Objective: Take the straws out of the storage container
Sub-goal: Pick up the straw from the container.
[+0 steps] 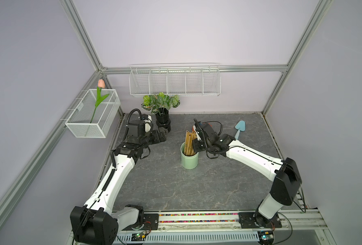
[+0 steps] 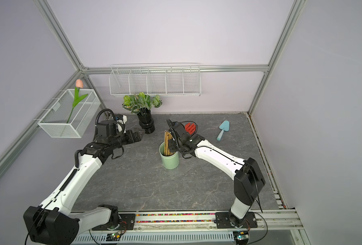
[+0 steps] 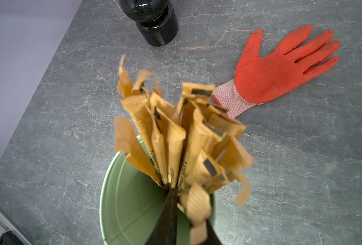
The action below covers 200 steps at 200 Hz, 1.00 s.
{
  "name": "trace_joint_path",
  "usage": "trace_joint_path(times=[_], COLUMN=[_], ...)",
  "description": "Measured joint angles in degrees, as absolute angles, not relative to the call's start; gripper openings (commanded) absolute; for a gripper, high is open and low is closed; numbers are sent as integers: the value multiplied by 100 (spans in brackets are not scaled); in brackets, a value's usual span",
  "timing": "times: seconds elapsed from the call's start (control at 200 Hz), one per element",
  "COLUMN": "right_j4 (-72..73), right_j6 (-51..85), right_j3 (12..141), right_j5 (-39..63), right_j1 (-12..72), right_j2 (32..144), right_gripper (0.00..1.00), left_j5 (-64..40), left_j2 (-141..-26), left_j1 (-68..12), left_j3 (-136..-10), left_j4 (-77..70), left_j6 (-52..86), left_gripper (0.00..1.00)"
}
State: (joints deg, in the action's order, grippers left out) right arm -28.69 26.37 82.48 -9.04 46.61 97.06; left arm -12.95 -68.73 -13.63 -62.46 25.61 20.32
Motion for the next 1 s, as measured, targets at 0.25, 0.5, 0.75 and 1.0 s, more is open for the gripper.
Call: trace_joint_path(times=[0.25,0.5,0.75,1.0], right_j4=[-2936,-2971,-3170,-3387], right_j6=[2633,2611,2523,2418], right_j3=[8433,8475,8573,8595], right_j5=[-917,-915,-895,-864], right_j1=[4661,4661,4661,4661], right_j2=[9800,9870,9867,9627], right_gripper=[15,11,8,8], left_j5=[-1310,-1319,-1339,-1354], left_j2=[-6908,-6967,-6978,-6991], left_j1=[-1363,-1363,-1363,-1363], left_j3=[-6246,-6246,-6246,-6246], left_j4=[2563,2563,2565,2565], left_j6=[2032,2032,2032,2032], left_gripper=[100,100,100,100])
